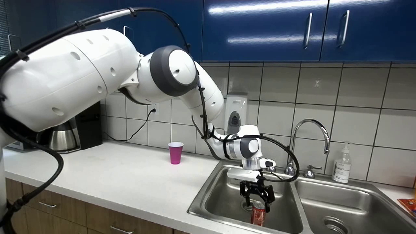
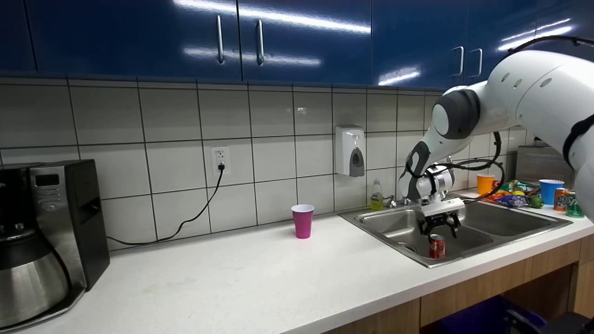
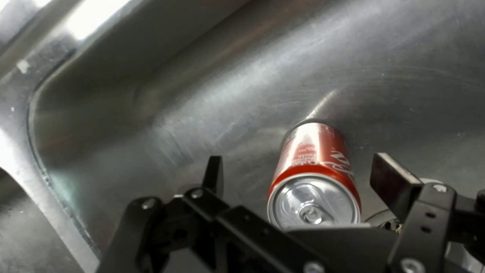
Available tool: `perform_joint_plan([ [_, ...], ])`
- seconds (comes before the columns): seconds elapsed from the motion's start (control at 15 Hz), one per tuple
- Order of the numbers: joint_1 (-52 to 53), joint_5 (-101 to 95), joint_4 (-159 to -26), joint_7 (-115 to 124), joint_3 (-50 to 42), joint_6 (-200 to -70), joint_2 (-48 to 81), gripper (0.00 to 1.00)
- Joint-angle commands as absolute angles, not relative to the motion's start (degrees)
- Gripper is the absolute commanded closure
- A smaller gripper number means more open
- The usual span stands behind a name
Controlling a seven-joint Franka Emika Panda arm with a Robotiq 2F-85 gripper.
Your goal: Put the Coca Cola can on the left counter
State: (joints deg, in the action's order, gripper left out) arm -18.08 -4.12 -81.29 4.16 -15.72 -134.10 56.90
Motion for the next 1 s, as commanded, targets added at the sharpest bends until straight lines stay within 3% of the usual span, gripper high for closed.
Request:
perform_joint_plan([
  [0.0,-18.48,-3.69,-77.97,5.52,-15.62,-133.01,59.15,0.0],
  [0.93,-18.15,-3.57,-71.33,7.96,-15.75,-132.56,64.67,0.0],
])
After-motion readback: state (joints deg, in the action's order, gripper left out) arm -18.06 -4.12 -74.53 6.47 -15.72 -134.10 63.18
